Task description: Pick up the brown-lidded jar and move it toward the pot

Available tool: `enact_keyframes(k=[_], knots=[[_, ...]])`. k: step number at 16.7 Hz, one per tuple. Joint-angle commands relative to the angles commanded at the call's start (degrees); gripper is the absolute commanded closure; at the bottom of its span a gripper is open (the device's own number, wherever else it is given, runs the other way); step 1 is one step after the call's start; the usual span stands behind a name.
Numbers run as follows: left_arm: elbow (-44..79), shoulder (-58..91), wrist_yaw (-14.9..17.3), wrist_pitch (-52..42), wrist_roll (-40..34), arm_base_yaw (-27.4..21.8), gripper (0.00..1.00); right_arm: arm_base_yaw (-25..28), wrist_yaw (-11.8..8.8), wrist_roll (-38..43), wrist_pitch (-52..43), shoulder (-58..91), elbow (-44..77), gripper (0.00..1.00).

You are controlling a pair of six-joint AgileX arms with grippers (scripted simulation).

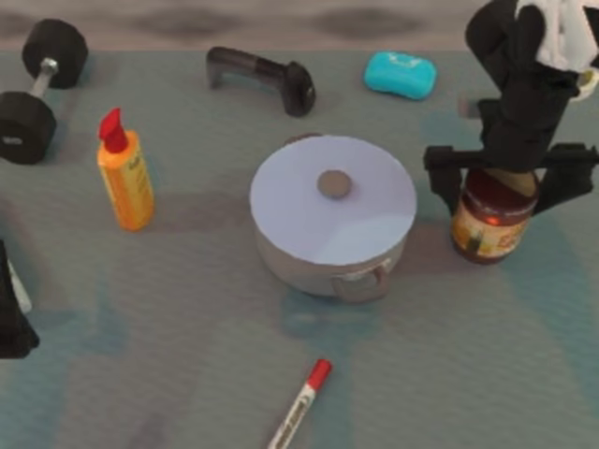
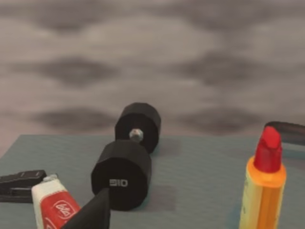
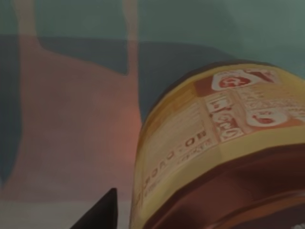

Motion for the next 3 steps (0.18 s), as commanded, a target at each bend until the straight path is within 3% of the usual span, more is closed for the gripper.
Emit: enact_keyframes(k=[3], knots=[[0.0,0.0,0.0,0.0,0.0,0.0,0.0,0.0,0.0,0.0,0.0,0.0,0.0,0.0]])
